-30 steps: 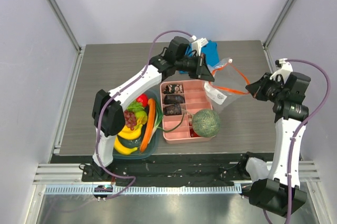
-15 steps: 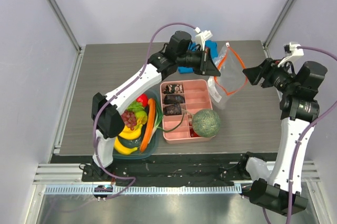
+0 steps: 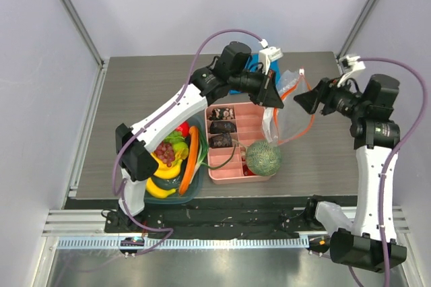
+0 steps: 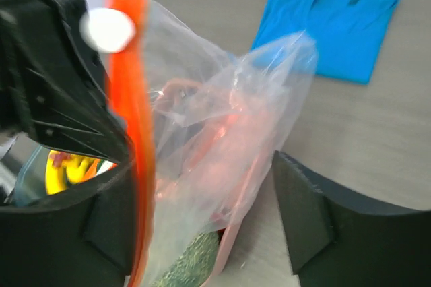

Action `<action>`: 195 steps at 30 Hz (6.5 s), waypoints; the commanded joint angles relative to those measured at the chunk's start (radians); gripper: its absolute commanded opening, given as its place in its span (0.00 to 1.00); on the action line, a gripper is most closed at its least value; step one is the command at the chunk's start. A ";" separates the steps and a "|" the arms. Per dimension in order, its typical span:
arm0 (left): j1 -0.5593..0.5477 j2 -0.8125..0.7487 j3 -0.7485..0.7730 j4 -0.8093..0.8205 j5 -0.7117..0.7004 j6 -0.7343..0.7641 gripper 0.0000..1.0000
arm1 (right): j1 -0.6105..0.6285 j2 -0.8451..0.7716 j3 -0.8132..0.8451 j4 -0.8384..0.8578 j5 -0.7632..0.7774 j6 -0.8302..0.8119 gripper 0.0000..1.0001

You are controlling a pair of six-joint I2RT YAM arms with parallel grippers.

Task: Place the food in the zip-top bag and seal the zipper
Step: Adjust the zipper food storage bag at the center of the board, then pick up the fake vegetable from the bin.

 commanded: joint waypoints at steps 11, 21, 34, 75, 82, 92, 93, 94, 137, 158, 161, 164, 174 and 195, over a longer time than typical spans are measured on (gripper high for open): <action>0.076 0.026 -0.264 1.238 0.572 -0.924 0.14 | 0.134 -0.110 -0.163 0.033 0.026 0.075 0.01; 0.097 -0.221 -0.252 0.269 0.099 -0.176 0.68 | 0.134 -0.142 -0.162 0.040 0.187 0.181 0.01; -0.142 -0.281 -0.119 -0.129 -0.330 0.196 0.54 | 0.137 -0.148 -0.160 0.051 0.216 0.296 0.01; 0.040 -0.128 -0.251 0.496 0.254 -0.527 0.41 | 0.144 -0.147 -0.202 0.121 0.199 0.313 0.01; 0.069 -0.249 -0.206 0.184 -0.033 -0.231 0.40 | 0.144 -0.159 -0.202 0.092 0.227 0.308 0.01; -0.098 -0.242 -0.106 -0.056 -0.140 -0.033 0.37 | 0.148 -0.145 -0.213 0.101 0.231 0.331 0.01; -0.105 -0.229 -0.085 -0.057 -0.123 -0.033 0.35 | 0.148 -0.147 -0.211 0.098 0.233 0.330 0.01; -0.112 -0.217 -0.077 -0.059 -0.110 -0.045 0.34 | 0.149 -0.148 -0.210 0.098 0.234 0.330 0.01; 0.069 -0.232 -0.060 -0.075 -0.181 -0.085 0.00 | 0.169 -0.055 -0.216 0.101 0.313 0.179 0.01; 0.149 -0.381 -0.166 -0.155 -0.380 0.059 0.00 | 0.171 -0.060 0.028 -0.114 -0.027 -0.122 0.94; 0.177 -0.445 -0.201 -0.163 -0.446 0.081 0.00 | 0.171 -0.037 0.068 -0.226 0.019 -0.279 0.94; 0.216 -0.490 -0.206 -0.171 -0.461 0.096 0.00 | 0.172 -0.018 0.108 -0.302 0.014 -0.385 0.94; 0.344 -0.640 -0.301 -0.226 -0.583 0.158 0.00 | 0.573 0.124 0.113 -0.219 0.328 -0.446 0.81; 0.631 -0.751 -0.425 -0.279 -0.554 0.033 0.00 | 0.962 0.787 0.367 -0.428 0.566 -0.802 0.50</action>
